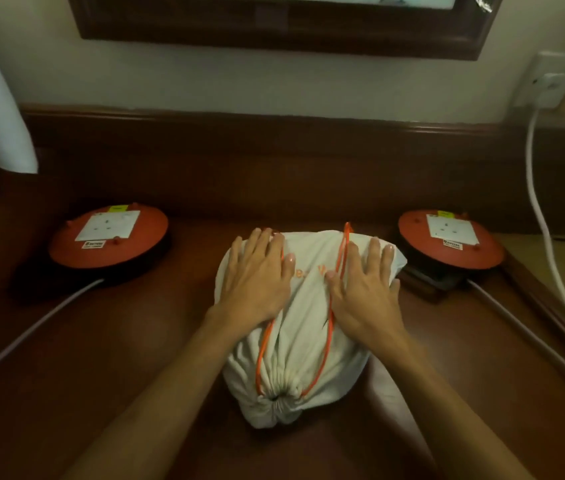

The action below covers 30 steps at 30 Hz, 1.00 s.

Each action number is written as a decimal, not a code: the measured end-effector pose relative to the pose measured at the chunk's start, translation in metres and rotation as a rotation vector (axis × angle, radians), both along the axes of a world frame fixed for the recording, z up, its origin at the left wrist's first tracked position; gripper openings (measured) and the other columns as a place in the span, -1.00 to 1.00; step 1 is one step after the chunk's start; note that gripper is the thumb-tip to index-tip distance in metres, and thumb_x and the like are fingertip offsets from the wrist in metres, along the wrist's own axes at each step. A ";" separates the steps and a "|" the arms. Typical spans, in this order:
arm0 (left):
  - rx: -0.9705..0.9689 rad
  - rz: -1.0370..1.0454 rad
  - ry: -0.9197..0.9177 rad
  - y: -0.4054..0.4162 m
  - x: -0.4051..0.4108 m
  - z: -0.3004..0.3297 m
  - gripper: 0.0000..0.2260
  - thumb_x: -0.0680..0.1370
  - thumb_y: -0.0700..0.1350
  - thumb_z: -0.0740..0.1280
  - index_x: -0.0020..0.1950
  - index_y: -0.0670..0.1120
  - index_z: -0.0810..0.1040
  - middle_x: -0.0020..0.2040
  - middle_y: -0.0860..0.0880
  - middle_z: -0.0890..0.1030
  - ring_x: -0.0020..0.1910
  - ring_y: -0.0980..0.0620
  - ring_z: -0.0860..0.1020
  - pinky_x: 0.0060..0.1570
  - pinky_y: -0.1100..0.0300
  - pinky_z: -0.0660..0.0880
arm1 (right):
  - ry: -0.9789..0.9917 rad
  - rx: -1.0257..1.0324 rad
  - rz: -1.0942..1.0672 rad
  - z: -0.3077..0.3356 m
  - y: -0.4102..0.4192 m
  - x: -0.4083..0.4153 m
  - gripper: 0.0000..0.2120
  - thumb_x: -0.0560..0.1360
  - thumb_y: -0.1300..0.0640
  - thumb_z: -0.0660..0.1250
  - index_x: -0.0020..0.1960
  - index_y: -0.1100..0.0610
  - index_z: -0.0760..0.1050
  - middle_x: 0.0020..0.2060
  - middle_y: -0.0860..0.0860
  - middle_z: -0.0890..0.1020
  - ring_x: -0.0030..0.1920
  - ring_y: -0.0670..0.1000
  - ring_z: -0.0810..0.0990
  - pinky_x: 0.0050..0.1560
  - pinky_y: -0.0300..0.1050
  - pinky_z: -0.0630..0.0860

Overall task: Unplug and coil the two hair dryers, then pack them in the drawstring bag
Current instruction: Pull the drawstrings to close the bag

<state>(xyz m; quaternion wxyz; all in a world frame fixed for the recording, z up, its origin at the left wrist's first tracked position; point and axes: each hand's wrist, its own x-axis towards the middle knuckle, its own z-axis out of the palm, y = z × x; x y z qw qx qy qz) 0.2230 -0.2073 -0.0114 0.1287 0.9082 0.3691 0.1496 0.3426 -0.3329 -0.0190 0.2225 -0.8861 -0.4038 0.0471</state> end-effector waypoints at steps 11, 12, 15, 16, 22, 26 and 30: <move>0.149 0.137 -0.067 -0.006 0.006 -0.024 -0.42 0.67 0.15 -0.09 0.62 -0.09 0.20 0.57 -0.12 0.36 0.58 -0.09 0.25 0.59 -0.14 0.04 | 0.088 0.108 0.132 -0.014 0.016 0.024 -0.34 0.68 -0.17 0.05 0.65 0.01 -0.13 0.63 0.03 -0.26 0.59 0.05 -0.39 0.59 0.18 -0.24; 0.116 0.140 -0.116 -0.005 0.007 -0.020 -0.42 0.66 0.16 -0.07 0.61 -0.08 0.22 0.55 -0.12 0.39 0.56 -0.09 0.28 0.57 -0.12 0.08 | 0.123 0.115 0.151 -0.009 0.015 0.027 -0.33 0.67 -0.19 0.05 0.65 0.00 -0.12 0.63 0.02 -0.25 0.59 0.03 -0.38 0.59 0.20 -0.22; -0.111 0.098 -0.449 -0.002 -0.008 0.003 -0.42 0.64 0.19 -0.05 0.57 -0.05 0.32 0.52 -0.09 0.43 0.52 -0.07 0.34 0.52 0.06 0.19 | 0.257 0.249 0.129 0.006 0.001 0.023 -0.26 0.62 -0.31 0.03 0.65 0.00 -0.12 0.64 -0.03 -0.17 0.59 -0.04 -0.36 0.60 0.21 -0.20; -0.172 0.085 -0.574 -0.001 -0.019 0.010 -0.42 0.64 0.19 -0.04 0.56 -0.04 0.35 0.53 -0.06 0.42 0.52 -0.03 0.32 0.49 0.14 0.19 | 0.277 0.314 0.117 0.005 -0.009 0.017 -0.25 0.61 -0.34 0.03 0.65 -0.02 -0.11 0.64 -0.06 -0.15 0.59 -0.07 -0.36 0.60 0.18 -0.21; -0.175 -0.099 -0.376 -0.038 -0.077 -0.009 -0.38 0.64 0.33 -0.09 0.61 0.06 0.26 0.66 0.06 0.13 0.64 0.12 0.00 0.62 0.02 0.02 | 0.245 0.270 0.256 -0.034 -0.042 -0.006 -0.28 0.60 -0.27 0.17 0.64 -0.10 -0.01 0.64 -0.14 -0.11 0.61 -0.12 -0.23 0.54 -0.10 -0.12; -0.087 -0.134 -0.087 -0.032 -0.071 -0.044 -0.38 0.68 0.29 -0.05 0.68 0.09 -0.09 0.65 0.07 -0.34 0.58 0.11 -0.42 0.59 0.05 -0.29 | 0.190 0.262 0.278 -0.037 -0.019 -0.003 -0.35 0.65 -0.15 0.18 0.64 -0.04 0.02 0.64 -0.07 -0.10 0.63 -0.03 -0.17 0.60 0.03 -0.05; -0.086 -0.116 -0.073 0.002 -0.063 -0.049 -0.38 0.68 0.29 -0.03 0.67 0.10 -0.11 0.65 0.08 -0.35 0.59 0.08 -0.41 0.59 0.01 -0.28 | 0.171 0.233 0.274 -0.039 0.012 0.003 -0.35 0.65 -0.12 0.19 0.64 0.00 0.02 0.64 0.01 -0.09 0.64 0.08 -0.13 0.60 0.17 0.01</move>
